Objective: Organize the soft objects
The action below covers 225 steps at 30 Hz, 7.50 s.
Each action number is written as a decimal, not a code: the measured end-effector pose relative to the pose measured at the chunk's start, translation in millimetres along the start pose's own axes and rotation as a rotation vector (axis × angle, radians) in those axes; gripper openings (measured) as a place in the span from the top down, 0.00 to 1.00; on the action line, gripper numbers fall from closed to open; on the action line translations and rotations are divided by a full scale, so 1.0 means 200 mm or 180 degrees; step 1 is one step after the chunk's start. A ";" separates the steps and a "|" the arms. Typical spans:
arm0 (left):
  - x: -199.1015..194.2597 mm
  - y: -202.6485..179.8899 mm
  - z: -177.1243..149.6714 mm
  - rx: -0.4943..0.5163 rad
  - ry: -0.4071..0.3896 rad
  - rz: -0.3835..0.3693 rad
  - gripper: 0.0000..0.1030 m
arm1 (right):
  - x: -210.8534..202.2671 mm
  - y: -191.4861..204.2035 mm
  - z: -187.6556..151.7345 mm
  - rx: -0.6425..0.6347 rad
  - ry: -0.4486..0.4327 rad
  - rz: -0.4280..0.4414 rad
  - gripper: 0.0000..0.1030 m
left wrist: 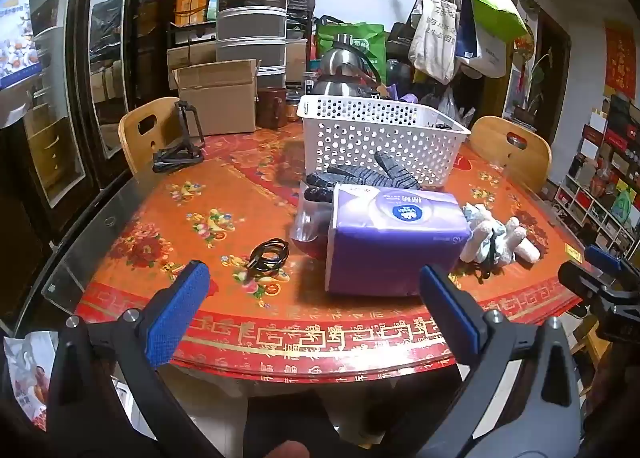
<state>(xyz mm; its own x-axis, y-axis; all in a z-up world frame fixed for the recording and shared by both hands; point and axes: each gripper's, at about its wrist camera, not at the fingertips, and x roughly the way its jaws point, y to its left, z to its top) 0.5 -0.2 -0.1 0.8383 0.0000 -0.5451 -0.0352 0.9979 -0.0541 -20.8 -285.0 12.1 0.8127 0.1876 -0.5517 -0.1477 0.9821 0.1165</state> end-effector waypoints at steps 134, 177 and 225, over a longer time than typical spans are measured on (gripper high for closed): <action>0.85 0.35 -0.10 0.0380 0.0593 -0.0088 0.26 | 0.64 -0.46 -0.08 -0.0107 0.0302 -0.0411 0.44; 0.88 0.37 0.50 0.0119 0.0240 -0.0123 0.65 | 0.64 -0.44 0.50 -0.0282 0.0055 -0.0138 0.70; 1.49 -0.06 1.31 0.0248 0.0573 -0.0302 0.17 | 1.37 -0.19 1.20 -0.0456 0.0402 0.0029 0.22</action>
<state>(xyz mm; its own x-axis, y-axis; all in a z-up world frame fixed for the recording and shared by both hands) 394.1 4.5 56.7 0.7250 -0.0986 -0.6816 0.0873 0.9949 -0.0511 343.8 -274.8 54.5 0.7351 0.1877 -0.6515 -0.2407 0.9706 0.0081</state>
